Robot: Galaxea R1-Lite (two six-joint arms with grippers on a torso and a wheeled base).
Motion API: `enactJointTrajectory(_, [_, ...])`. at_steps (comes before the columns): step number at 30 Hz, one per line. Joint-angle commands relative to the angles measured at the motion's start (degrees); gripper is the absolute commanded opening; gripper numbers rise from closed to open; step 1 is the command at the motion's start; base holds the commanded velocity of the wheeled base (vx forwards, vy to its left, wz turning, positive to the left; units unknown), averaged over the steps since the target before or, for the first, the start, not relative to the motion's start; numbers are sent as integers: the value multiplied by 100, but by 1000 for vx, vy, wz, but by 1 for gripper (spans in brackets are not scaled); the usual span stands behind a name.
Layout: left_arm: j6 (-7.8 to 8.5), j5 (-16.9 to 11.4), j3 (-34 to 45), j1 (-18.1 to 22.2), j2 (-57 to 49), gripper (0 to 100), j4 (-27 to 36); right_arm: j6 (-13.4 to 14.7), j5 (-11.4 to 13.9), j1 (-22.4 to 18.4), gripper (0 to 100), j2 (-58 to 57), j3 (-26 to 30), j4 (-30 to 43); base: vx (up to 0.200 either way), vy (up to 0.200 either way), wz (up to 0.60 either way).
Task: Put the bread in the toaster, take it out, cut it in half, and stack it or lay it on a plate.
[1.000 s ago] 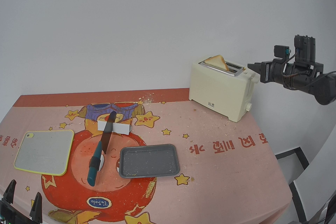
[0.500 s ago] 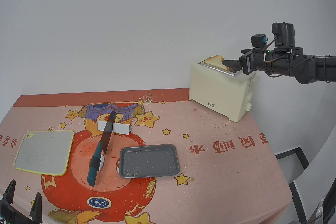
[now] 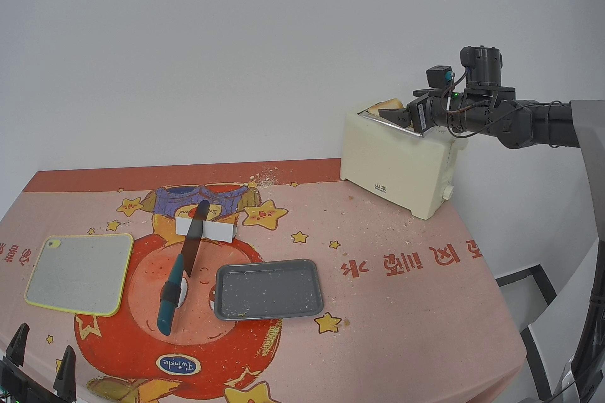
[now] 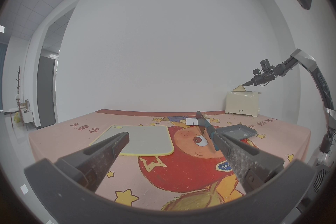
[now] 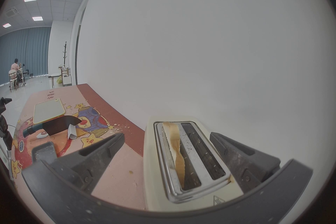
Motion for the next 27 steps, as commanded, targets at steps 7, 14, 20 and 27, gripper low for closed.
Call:
enactJointTrajectory(7, [-4, 1, 101, -4, -57, 100, 1, 8, -29, 16, 100, 344, -443, 165, 0, 0, 0])
enactJointTrajectory(14, [-4, 1, 101, -4, -57, 100, -8, -1, -29, 16, 0, 309, -443, 191, 0, 0, 0])
enactJointTrajectory(20, [-4, 1, 101, -4, -57, 100, -8, 8, -29, 7, 0, 265, -443, 200, 0, 0, 0])
enactJointTrajectory(27, [-4, 1, 101, -4, -57, 100, 1, 34, -20, -10, 0, -61, -434, 279, 0, 0, 0])
